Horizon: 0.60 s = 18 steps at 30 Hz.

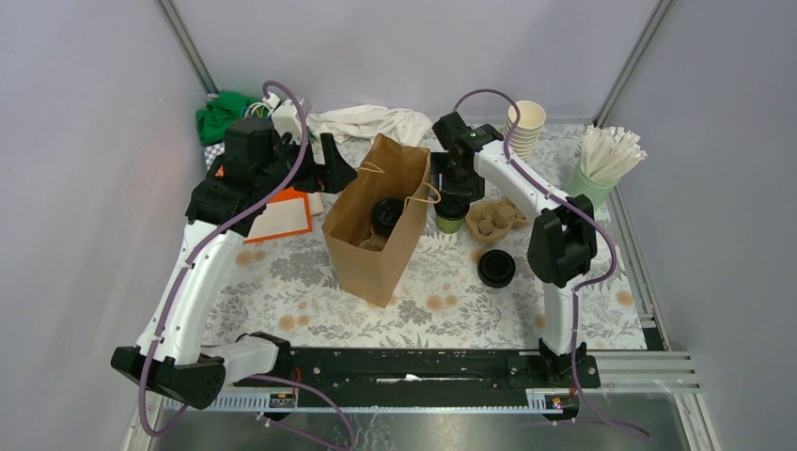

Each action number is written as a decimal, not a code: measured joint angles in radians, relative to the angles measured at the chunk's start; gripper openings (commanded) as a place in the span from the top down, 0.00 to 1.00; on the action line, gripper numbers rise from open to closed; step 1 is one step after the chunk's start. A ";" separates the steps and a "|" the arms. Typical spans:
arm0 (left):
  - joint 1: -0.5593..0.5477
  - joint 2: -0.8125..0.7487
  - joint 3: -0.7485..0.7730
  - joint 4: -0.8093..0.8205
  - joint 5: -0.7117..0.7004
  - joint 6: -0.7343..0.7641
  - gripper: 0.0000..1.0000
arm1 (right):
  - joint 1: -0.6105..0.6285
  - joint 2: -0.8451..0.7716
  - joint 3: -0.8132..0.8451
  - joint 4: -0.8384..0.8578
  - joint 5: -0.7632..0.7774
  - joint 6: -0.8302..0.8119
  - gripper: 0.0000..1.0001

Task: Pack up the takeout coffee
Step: Pick up the coffee cup from the center of the board.

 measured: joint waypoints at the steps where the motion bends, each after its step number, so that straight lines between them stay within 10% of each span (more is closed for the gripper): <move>1: 0.000 0.000 0.000 0.000 0.000 0.000 0.10 | 0.000 0.000 0.000 0.000 0.002 0.000 0.17; 18: 0.000 -0.006 0.000 0.003 0.000 0.001 0.10 | 0.000 0.022 0.040 -0.035 0.037 0.001 0.29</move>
